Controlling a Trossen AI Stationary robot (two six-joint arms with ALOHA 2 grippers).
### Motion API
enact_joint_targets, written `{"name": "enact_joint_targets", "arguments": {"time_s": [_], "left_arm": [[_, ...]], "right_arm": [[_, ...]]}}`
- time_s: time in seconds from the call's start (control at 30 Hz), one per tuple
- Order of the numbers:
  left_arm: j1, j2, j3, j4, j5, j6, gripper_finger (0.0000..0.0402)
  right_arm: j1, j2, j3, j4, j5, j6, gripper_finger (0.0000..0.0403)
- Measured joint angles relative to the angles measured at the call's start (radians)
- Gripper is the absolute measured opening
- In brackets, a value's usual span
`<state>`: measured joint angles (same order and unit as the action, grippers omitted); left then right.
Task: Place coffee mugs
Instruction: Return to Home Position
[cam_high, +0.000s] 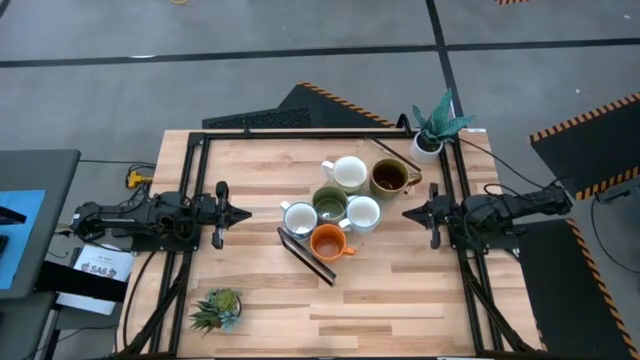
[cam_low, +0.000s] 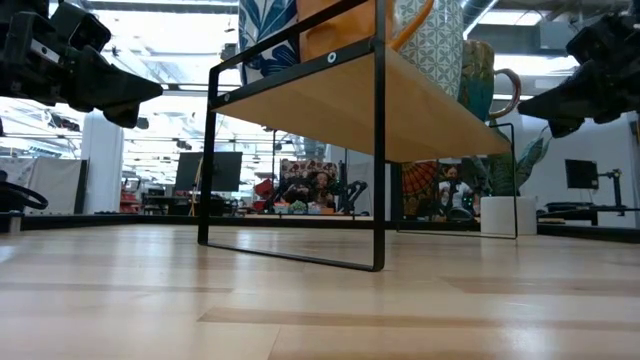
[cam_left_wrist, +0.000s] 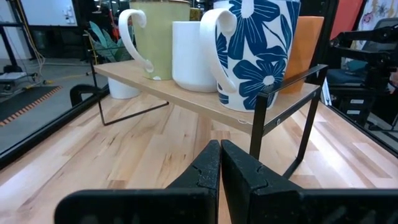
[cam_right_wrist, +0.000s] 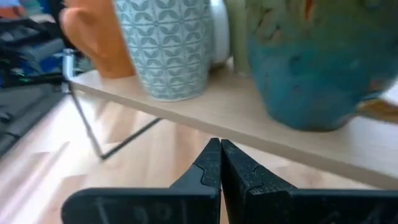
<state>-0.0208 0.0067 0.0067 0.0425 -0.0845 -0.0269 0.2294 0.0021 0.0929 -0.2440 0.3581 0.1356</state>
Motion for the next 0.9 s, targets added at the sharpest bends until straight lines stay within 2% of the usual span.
{"name": "enact_joint_targets", "arguments": {"time_s": [0.17,0.9], "left_arm": [[0.0,0.0,0.0,0.0,-0.001,0.0,0.0],[0.0,0.0,0.0,0.0,-0.001,0.0,0.0]], "right_arm": [[0.023,0.0,0.0,0.0,-0.016,0.073,0.0023],[0.022,0.0,-0.002,-0.002,0.007,0.067,0.0039]]}}
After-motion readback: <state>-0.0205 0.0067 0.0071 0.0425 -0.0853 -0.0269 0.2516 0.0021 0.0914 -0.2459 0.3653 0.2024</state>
